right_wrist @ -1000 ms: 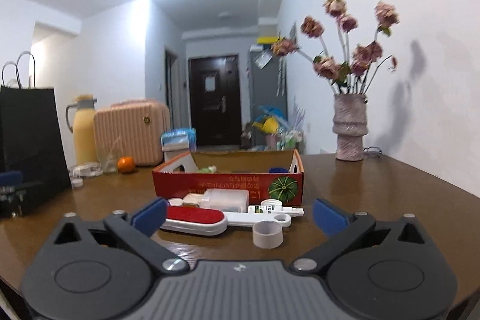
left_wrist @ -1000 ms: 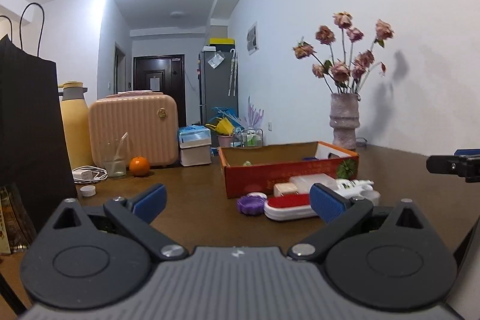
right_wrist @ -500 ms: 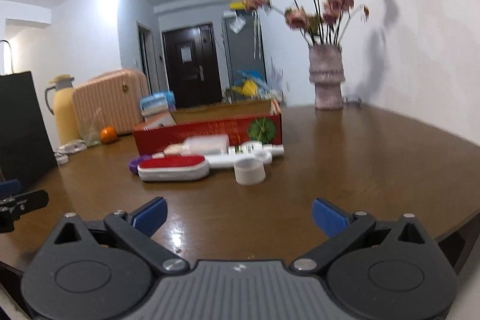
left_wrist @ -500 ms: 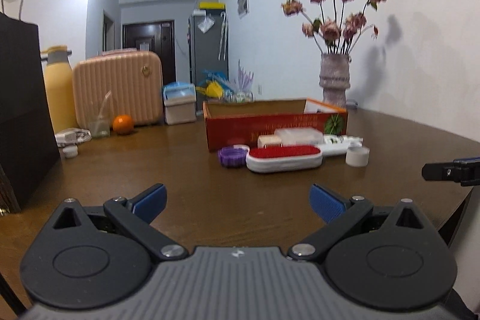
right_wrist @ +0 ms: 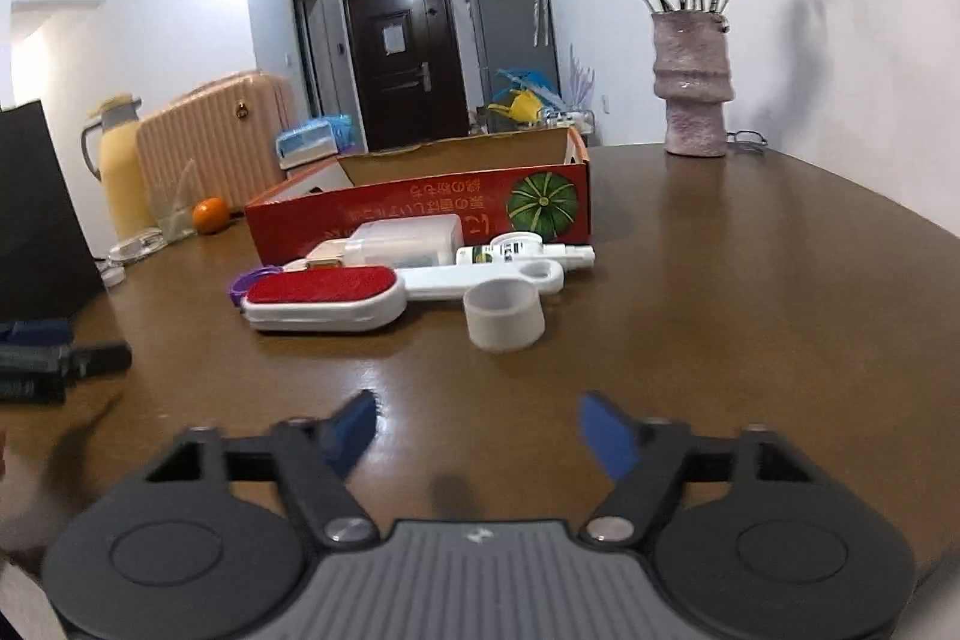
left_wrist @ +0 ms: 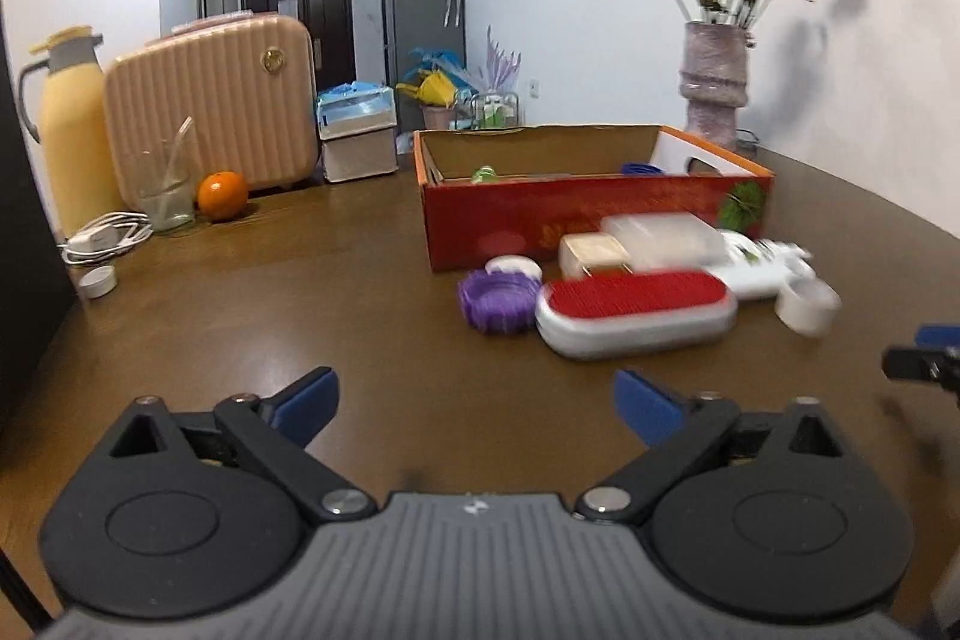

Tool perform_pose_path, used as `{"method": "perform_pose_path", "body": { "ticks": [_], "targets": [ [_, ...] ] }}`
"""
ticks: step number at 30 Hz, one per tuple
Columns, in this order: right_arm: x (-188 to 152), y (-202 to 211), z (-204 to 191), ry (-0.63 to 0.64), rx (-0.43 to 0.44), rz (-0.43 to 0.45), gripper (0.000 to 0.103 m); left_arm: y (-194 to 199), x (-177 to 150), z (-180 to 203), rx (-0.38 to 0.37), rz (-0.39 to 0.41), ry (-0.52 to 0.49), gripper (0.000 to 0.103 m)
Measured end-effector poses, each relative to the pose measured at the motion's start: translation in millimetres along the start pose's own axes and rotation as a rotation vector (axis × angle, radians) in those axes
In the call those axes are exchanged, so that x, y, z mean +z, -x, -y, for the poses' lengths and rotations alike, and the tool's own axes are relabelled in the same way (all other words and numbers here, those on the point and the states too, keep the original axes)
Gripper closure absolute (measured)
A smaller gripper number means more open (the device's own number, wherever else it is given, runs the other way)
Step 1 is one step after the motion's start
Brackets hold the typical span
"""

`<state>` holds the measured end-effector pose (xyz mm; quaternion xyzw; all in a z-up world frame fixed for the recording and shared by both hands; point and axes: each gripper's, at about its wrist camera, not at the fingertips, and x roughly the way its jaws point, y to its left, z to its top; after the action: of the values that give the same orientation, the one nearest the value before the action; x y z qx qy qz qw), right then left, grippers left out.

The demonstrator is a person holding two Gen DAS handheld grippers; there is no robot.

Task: Organize rigid objects
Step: 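Grasp the purple cap with the left tool while the right tool grasps the white tape roll, then carry the purple cap with the left tool while the right tool carries the tape roll into the box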

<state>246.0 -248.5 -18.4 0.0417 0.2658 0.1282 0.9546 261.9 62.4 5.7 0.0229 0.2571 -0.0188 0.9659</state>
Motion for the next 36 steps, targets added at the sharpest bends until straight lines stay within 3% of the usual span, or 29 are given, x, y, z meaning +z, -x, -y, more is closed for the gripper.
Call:
{"method": "perform_pose_path", "body": {
  "ticks": [2,6,10,13,16,23,28,30,32,36],
  "targets": [
    [13,-15,1,0.023,-0.020,-0.007,0.038,-23,16,-5,0.005,-0.031,0.009,0.028],
    [34,-41,3,0.063,-0.051,-0.025,0.038,-67,39,-16,-0.048,-0.077,0.028,0.030],
    [47,-65,4,0.087,-0.034,-0.038,0.038,-103,51,-18,-0.065,-0.130,0.041,0.039],
    [51,-79,4,0.110,-0.026,-0.057,0.038,-118,55,-17,-0.087,-0.148,0.051,0.039],
    [54,-90,7,0.113,-0.028,-0.076,0.038,-124,55,-11,-0.114,-0.136,0.025,0.032],
    [55,-100,7,0.114,-0.022,-0.082,0.044,-143,54,-5,-0.078,-0.211,0.044,0.037],
    [54,-104,9,0.106,-0.021,-0.091,0.051,-140,50,-8,-0.069,-0.220,0.043,0.040],
    [53,-105,9,0.105,-0.029,-0.101,0.054,-137,48,-7,-0.057,-0.213,0.023,0.048],
    [53,-105,10,0.098,-0.026,-0.103,0.060,-134,46,-4,-0.053,-0.203,-0.001,0.048],
    [52,-103,10,0.100,-0.036,-0.104,0.061,-126,43,0,-0.047,-0.193,-0.023,0.048]
  ]
}}
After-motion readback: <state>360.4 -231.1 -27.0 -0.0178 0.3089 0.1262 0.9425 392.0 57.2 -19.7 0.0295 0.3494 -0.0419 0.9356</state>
